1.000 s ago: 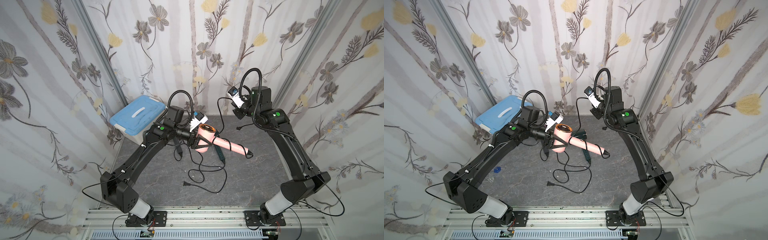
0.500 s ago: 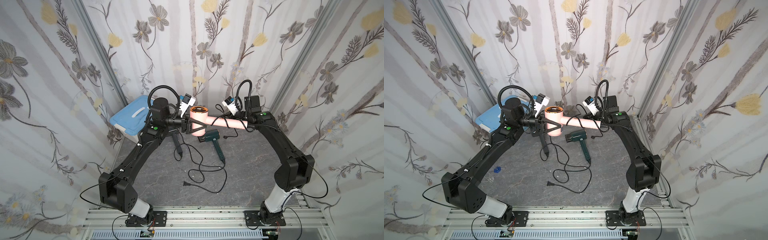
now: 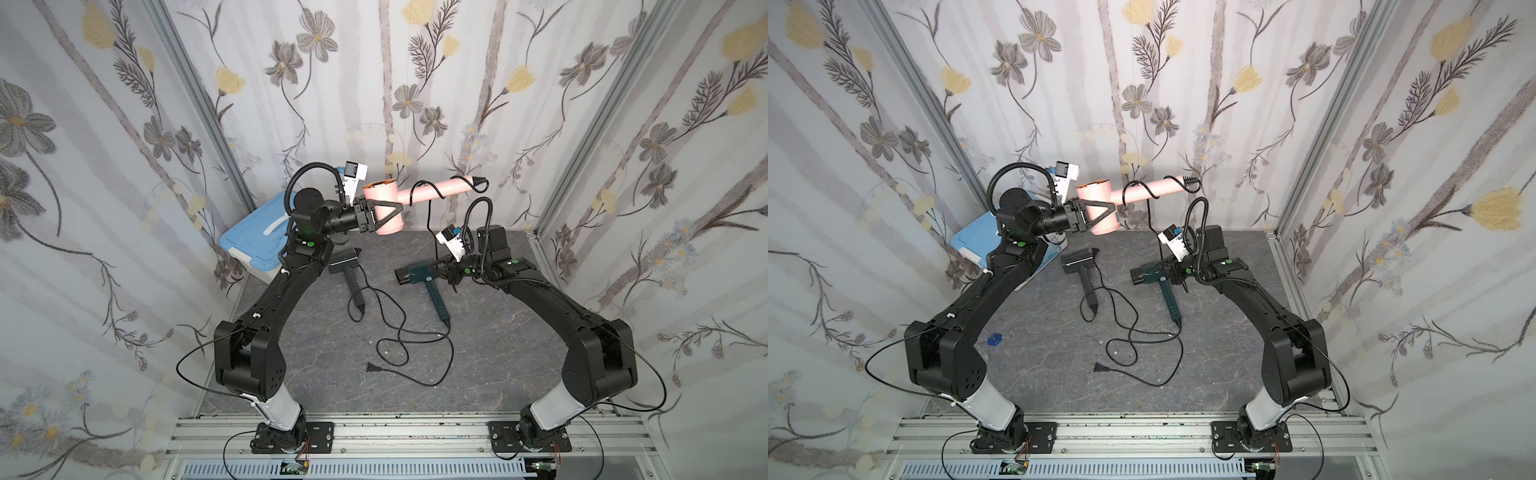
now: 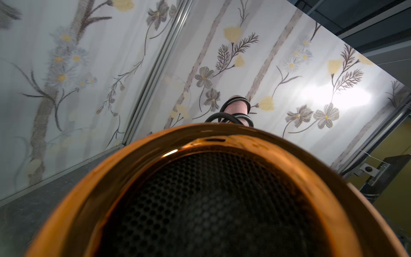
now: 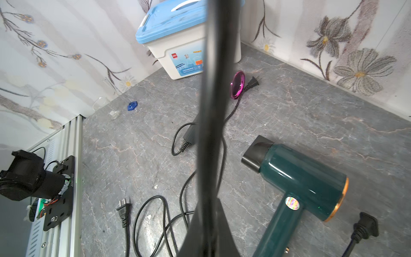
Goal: Wrap the cord around the hair dryer
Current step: Wrap the power cord around the hair dryer.
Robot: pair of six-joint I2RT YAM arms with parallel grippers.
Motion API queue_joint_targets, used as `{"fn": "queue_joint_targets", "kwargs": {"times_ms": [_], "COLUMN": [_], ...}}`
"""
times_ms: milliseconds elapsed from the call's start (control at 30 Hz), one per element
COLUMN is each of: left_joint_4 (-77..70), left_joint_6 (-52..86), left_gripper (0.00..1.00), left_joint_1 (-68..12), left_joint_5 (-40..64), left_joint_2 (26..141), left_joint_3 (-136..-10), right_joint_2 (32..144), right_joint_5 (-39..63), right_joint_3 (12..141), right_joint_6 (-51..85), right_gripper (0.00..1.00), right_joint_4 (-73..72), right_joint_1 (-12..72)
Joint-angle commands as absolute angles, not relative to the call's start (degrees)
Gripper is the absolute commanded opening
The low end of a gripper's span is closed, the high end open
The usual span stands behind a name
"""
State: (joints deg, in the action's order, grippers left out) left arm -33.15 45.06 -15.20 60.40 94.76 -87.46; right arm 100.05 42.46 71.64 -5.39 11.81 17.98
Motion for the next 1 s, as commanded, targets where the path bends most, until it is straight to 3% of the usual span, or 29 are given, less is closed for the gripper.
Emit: {"fn": "queue_joint_targets", "kwargs": {"times_ms": [0,133,533,767,967], "left_joint_4": [-36.52,-23.45,9.80,26.85,35.75], "left_joint_6": [46.19,36.89,12.67,-0.19,-9.18], "left_gripper": [0.00,0.00,0.00,0.00,0.00], "left_joint_1": [-13.37,-12.43,-12.79,-19.33,-25.61], "left_joint_5": [51.42,46.70,33.77,32.05,38.02], "left_joint_2": [94.44,94.33,96.84,98.96,99.46], "left_joint_3": [-87.00,-89.48,-97.64,-102.04,-102.44], "right_joint_2": [97.62,94.08,81.37,78.76,81.37], "right_joint_5": [42.61,37.38,9.15,-3.71,-9.73], "right_joint_3": [68.35,66.16,72.64,83.02,90.49], "right_joint_6": [-2.39,-4.91,-13.13,-18.78,-25.44], "right_gripper": [0.00,0.00,0.00,0.00,0.00], "right_joint_4": [5.81,9.60,34.83,41.48,40.95], "right_joint_1": [19.37,23.22,37.33,39.14,36.22]}}
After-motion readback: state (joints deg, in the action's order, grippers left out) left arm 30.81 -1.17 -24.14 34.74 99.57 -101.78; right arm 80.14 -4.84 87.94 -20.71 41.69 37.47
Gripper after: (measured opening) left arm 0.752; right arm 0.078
